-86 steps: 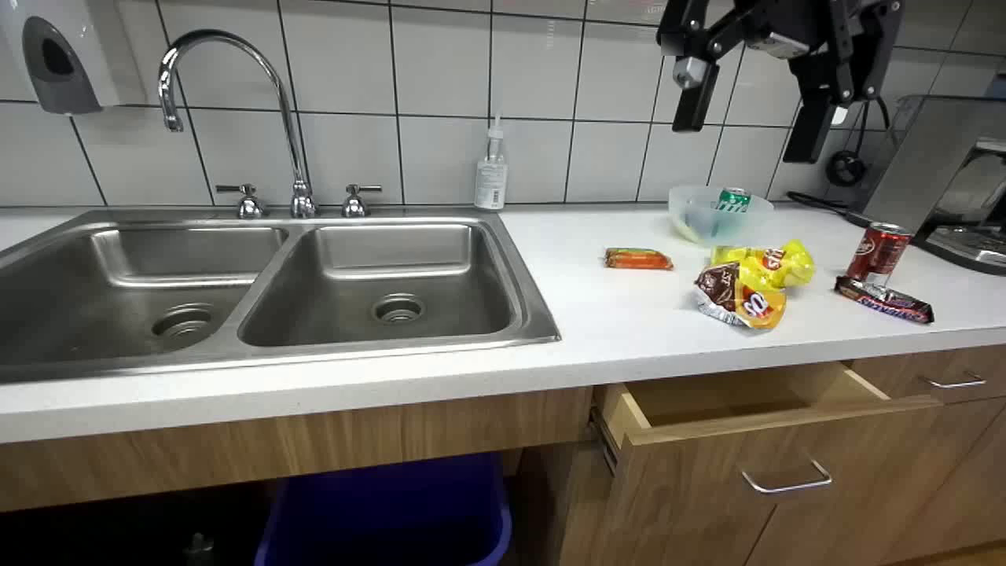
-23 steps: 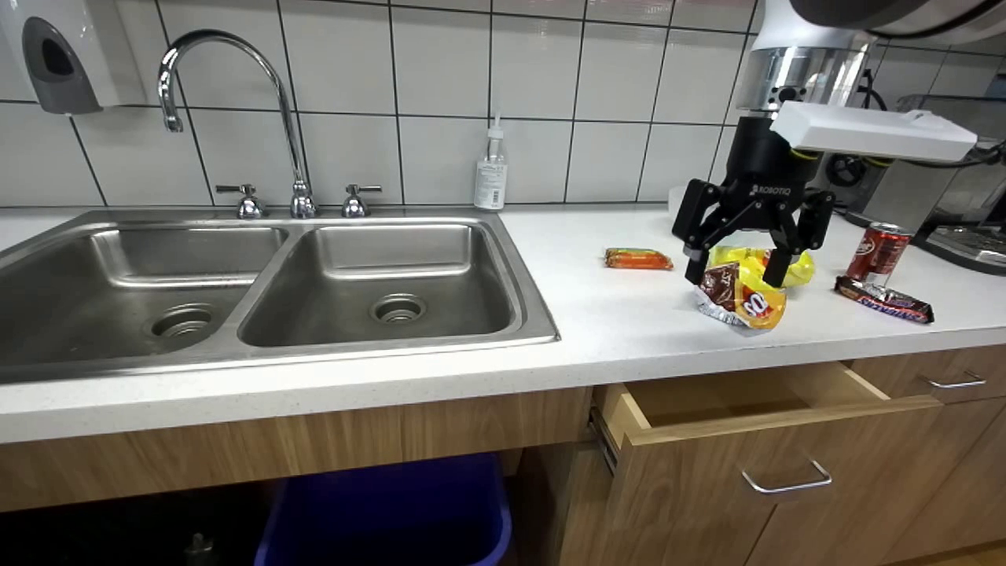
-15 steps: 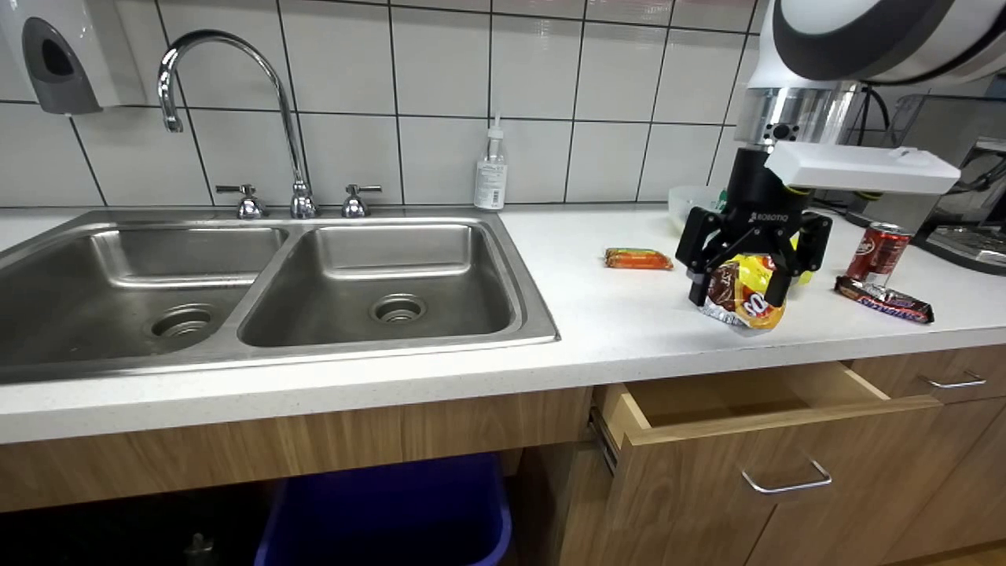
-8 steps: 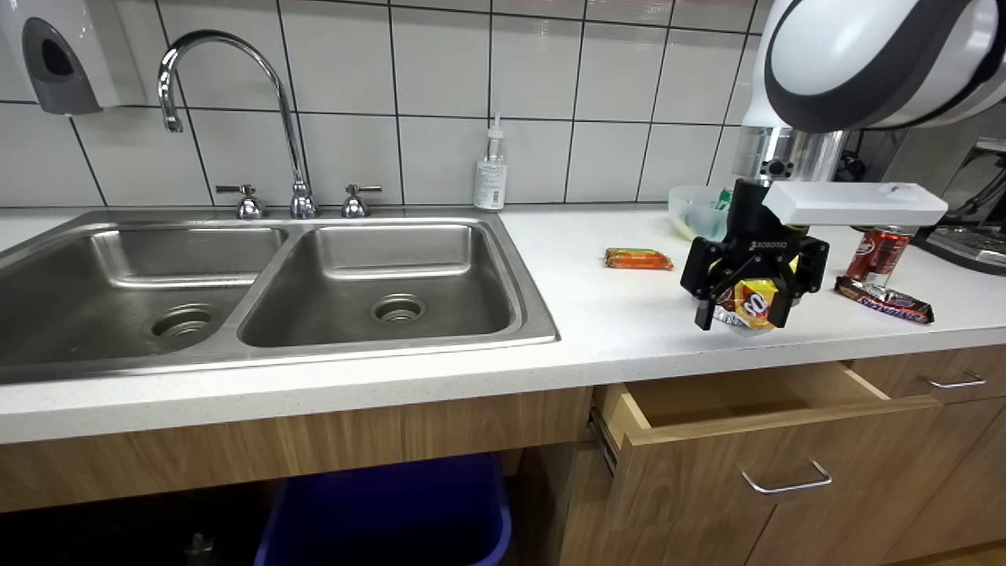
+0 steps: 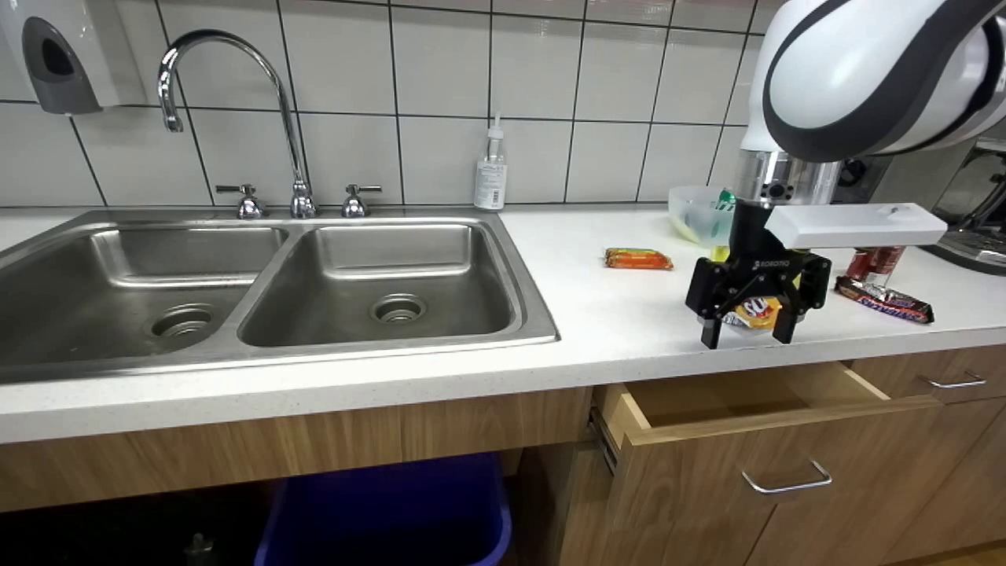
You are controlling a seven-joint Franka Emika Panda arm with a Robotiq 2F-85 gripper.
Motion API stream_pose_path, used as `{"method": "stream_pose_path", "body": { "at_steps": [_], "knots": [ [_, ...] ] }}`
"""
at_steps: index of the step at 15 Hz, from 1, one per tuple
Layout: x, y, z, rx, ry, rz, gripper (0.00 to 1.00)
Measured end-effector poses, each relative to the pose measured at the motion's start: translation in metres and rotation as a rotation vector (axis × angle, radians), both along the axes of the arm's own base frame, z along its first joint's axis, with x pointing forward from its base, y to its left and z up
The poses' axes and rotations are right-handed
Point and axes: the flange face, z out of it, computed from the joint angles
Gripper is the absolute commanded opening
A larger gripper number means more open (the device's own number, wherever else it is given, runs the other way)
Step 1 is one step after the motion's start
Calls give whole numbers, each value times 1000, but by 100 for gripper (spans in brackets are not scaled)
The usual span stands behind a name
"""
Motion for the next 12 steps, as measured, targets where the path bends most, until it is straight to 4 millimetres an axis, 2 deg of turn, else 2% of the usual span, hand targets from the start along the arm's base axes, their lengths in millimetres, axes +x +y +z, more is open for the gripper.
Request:
{"method": "stream_pose_path", "body": {
  "at_steps": [12],
  "knots": [
    [-6, -13, -41, -18, 31, -23, 100]
  ]
}}
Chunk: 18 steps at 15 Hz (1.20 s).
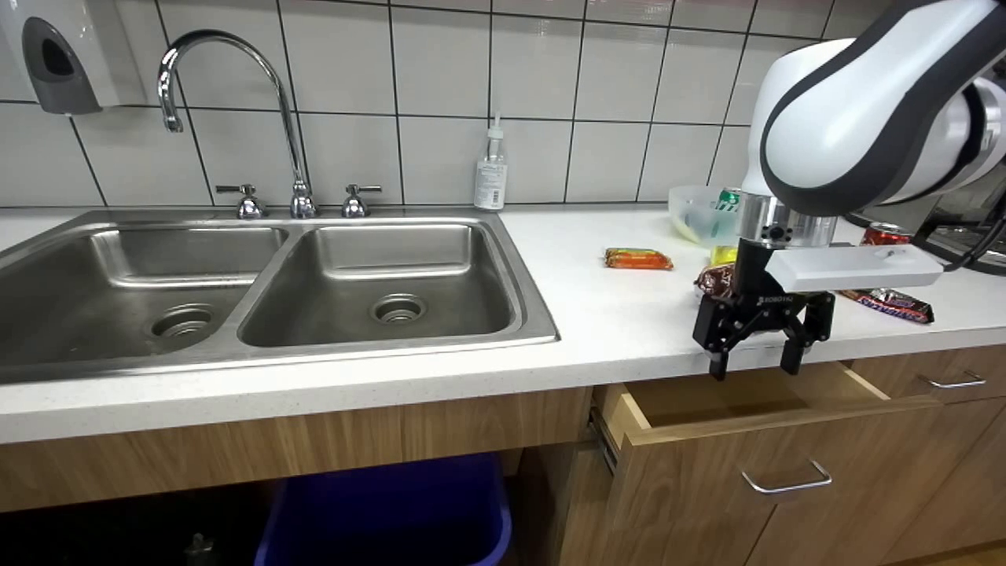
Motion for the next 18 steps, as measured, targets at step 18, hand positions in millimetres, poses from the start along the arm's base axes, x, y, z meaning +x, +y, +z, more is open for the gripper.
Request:
{"method": "stream_pose_path", "body": {
  "at_steps": [18],
  "knots": [
    [1, -24, -45, -25, -16, -124, 100]
  ]
}}
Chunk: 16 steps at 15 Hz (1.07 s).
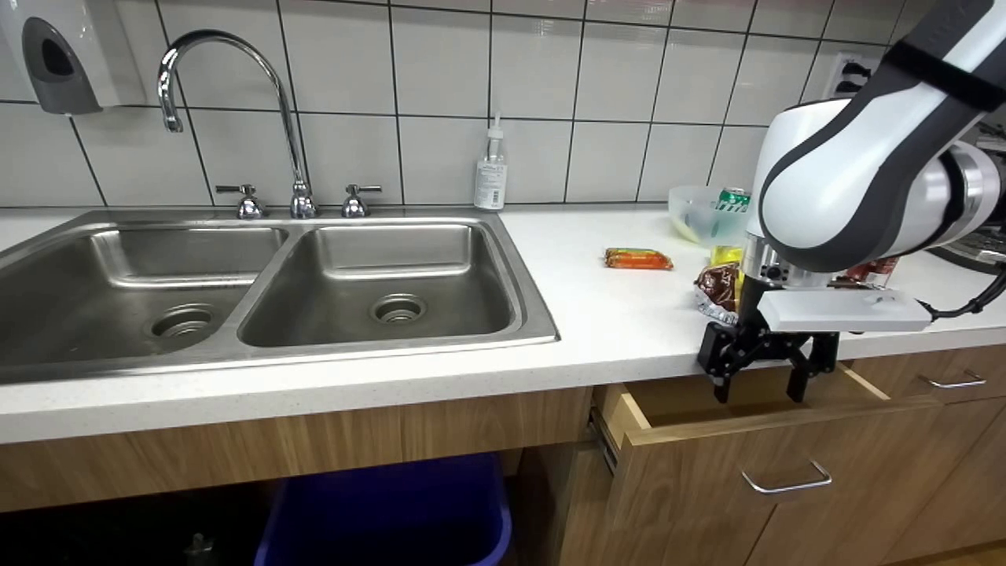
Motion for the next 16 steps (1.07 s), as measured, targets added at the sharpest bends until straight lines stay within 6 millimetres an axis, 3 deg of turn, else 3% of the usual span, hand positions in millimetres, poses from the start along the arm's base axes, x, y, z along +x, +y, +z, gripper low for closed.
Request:
{"method": "stream_pose_path", "body": {
  "at_steps": [7, 16],
  "knots": [
    [1, -7, -20, -11, 21, -14, 100],
    [-1, -3, -16, -13, 33, -24, 100]
  ]
}}
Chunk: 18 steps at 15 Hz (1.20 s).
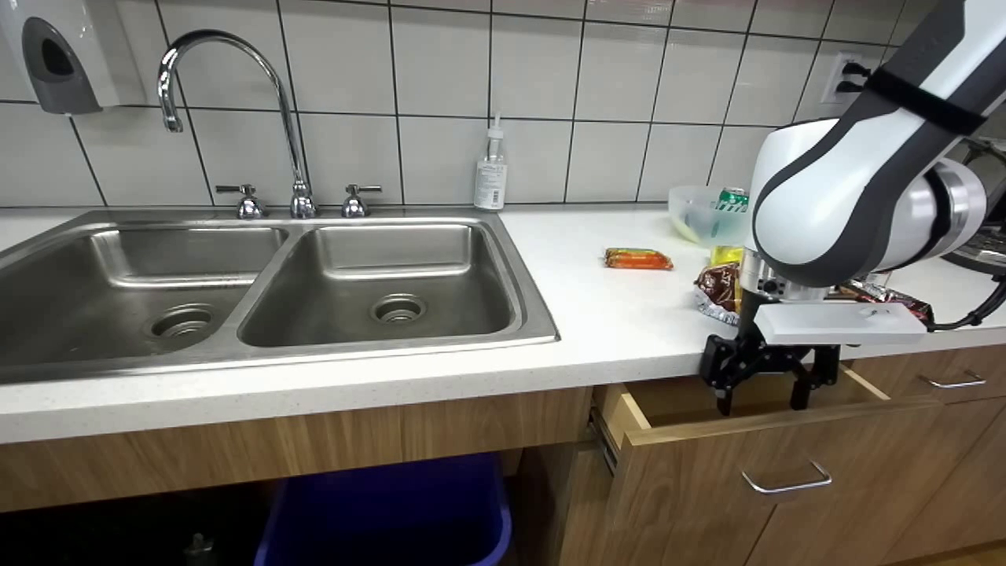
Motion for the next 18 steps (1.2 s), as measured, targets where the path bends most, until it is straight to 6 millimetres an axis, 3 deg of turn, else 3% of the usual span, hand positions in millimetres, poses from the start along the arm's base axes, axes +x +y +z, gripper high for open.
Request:
{"method": "stream_pose_path", "body": {
  "at_steps": [18],
  "knots": [
    [-50, 5, 6, -11, 59, -56, 100]
  ]
}}
